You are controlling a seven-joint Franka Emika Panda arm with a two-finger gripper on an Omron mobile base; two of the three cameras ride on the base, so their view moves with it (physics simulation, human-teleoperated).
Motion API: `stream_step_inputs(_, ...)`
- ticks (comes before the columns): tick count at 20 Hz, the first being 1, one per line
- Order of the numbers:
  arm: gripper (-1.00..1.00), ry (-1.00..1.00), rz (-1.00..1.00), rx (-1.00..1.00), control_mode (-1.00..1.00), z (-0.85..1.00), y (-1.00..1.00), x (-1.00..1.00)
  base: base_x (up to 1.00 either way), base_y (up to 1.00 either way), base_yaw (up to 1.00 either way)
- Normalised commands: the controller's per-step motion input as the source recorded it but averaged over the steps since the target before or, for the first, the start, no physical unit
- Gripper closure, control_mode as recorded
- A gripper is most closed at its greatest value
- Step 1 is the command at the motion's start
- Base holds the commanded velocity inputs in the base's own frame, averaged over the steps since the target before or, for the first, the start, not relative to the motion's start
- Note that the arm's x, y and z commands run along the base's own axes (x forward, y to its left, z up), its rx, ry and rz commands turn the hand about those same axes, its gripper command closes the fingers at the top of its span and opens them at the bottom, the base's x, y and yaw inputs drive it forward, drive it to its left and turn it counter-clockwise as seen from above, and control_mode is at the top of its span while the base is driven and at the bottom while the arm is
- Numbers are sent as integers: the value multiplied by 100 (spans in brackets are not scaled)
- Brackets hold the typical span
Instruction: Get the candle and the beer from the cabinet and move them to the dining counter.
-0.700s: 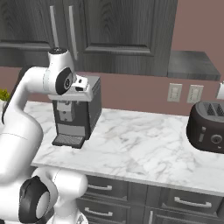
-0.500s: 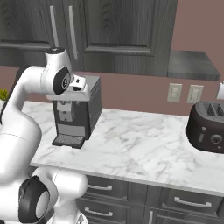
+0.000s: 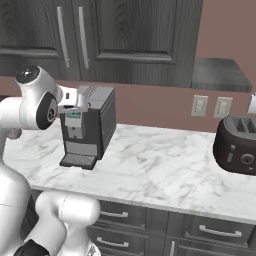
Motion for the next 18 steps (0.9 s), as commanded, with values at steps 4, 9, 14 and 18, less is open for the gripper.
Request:
stream_step_inputs(4,-100,-55,0,0,-100,48,8,-24,0,0,0)
stream_step_inputs(9,-100,-48,0,0,-100,73,0,-4,0,0,0)
stream_step_inputs(14,-100,-35,0,1,-100,77,-7,0,0,0,0)
stream_step_inputs(18,-100,-20,0,6,-100,69,-19,0,0,0,0)
